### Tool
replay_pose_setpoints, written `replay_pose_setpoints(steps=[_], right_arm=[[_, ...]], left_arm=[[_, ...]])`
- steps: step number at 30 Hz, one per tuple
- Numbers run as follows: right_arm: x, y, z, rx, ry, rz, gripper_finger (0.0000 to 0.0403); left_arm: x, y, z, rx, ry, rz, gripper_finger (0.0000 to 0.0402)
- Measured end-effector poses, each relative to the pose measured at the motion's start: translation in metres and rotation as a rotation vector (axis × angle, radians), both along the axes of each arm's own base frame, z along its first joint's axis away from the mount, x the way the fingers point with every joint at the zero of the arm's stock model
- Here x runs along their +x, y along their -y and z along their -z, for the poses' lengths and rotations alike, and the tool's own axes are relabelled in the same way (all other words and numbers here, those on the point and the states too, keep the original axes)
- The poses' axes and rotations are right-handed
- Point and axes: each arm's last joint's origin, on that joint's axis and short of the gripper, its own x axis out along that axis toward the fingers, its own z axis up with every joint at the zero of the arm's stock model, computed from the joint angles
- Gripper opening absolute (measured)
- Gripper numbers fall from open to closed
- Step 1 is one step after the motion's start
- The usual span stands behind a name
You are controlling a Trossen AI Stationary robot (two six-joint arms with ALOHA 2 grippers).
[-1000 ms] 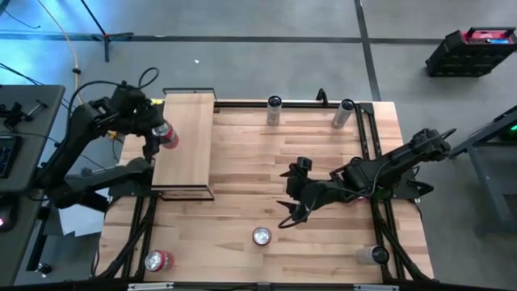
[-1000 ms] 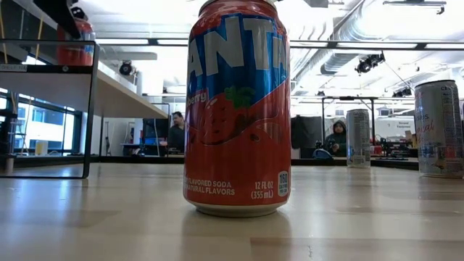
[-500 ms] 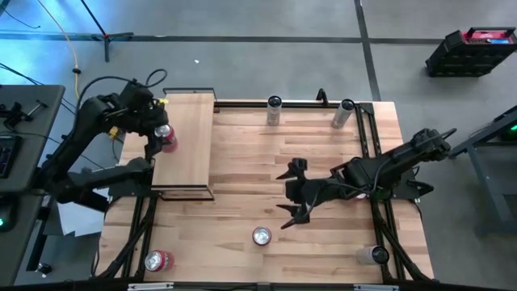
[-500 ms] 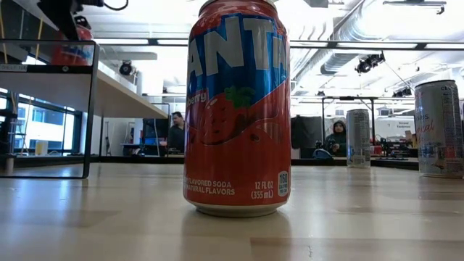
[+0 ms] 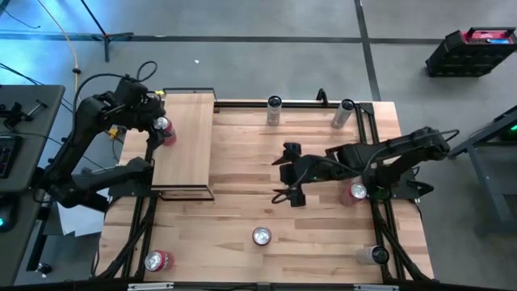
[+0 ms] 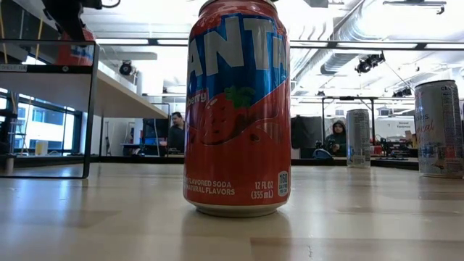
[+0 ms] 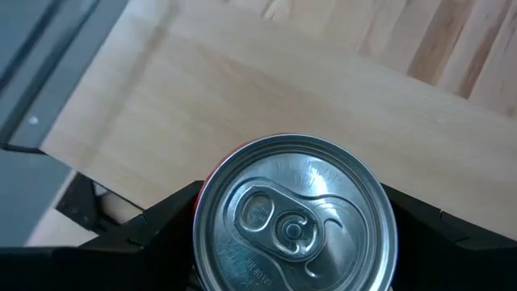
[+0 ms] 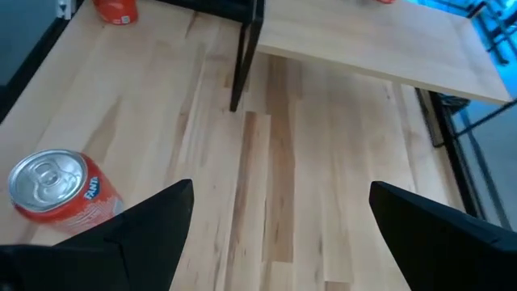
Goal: Place canned beverage on shelf
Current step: Put the top red soda can on the shelf
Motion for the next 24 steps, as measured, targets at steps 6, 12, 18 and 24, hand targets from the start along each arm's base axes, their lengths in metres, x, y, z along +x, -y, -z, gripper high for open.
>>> replay_pose_setpoints(steps=[6,12,18,24], right_arm=[[0.002,0.008,0.000,0.028,-0.008,-0.013,0.0360],[0.002,0.010,0.000,0.030,-0.009,-0.014,0.0360],[0.002,0.010,0.000,0.033,-0.009,-0.012,0.0360],[0.002,0.010,0.000,0.041,-0.008,-0.005,0.0360]], left_arm=[[-0.004,0.005,0.002,0.072,0.031,0.005,0.0288],[-0.004,0.005,0.016,0.043,0.015,0.021,0.0289],[-0.002,0.005,0.015,0.021,0.053,0.020,0.0290],[-0.003,0.006,0.016,-0.003,0.061,-0.009,0.0291]])
